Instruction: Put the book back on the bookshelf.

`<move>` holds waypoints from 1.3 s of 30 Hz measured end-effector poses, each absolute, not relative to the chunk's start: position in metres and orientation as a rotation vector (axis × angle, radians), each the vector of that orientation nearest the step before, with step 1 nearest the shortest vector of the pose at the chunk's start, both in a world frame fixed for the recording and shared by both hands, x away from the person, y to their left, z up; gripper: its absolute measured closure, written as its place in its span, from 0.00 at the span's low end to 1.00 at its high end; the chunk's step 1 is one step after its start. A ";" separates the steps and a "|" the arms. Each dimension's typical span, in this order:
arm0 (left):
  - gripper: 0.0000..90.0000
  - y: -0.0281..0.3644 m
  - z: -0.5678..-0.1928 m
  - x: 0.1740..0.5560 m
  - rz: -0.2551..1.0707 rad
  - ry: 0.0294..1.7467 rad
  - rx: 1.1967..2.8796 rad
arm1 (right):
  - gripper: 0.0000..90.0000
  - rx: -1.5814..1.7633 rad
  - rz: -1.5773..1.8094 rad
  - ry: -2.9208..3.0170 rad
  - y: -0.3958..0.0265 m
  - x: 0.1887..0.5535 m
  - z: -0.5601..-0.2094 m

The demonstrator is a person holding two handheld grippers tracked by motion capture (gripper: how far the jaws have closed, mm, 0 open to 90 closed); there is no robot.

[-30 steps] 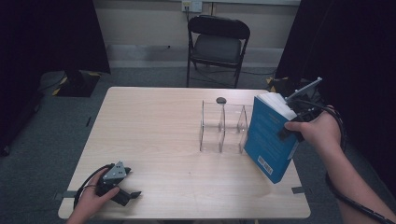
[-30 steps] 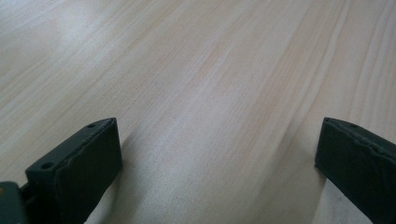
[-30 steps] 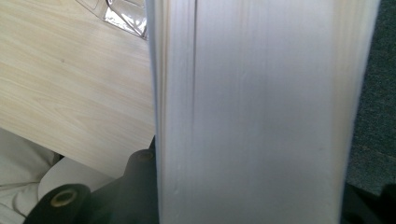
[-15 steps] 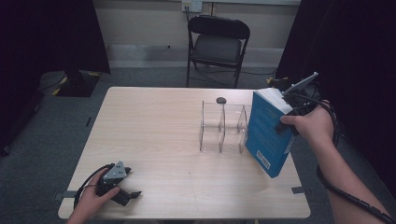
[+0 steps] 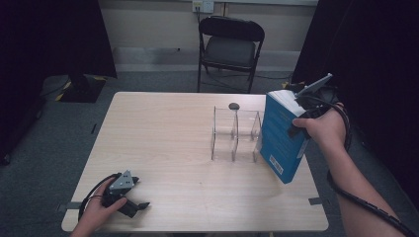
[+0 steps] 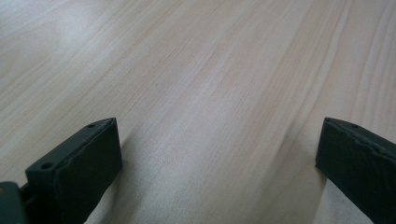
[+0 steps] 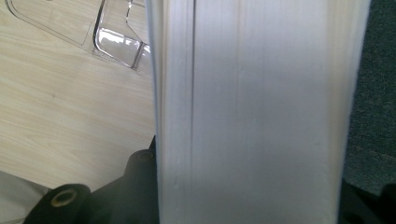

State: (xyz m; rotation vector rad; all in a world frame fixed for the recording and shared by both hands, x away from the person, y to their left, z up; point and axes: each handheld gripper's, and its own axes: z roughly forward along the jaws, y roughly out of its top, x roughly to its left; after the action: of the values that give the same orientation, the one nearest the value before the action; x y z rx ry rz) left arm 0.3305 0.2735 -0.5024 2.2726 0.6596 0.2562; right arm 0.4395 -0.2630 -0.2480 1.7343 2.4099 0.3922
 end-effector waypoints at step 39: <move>0.00 0.273 -0.502 0.331 0.258 0.657 2.273 | 0.68 1.755 0.482 2.359 -0.268 0.410 -0.258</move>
State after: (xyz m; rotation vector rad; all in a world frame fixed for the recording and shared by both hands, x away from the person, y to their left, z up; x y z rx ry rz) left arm 0.3306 0.2735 -0.5024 2.2730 0.6573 0.2578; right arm 0.4103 -0.2677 -0.2584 1.7551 2.3589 0.4816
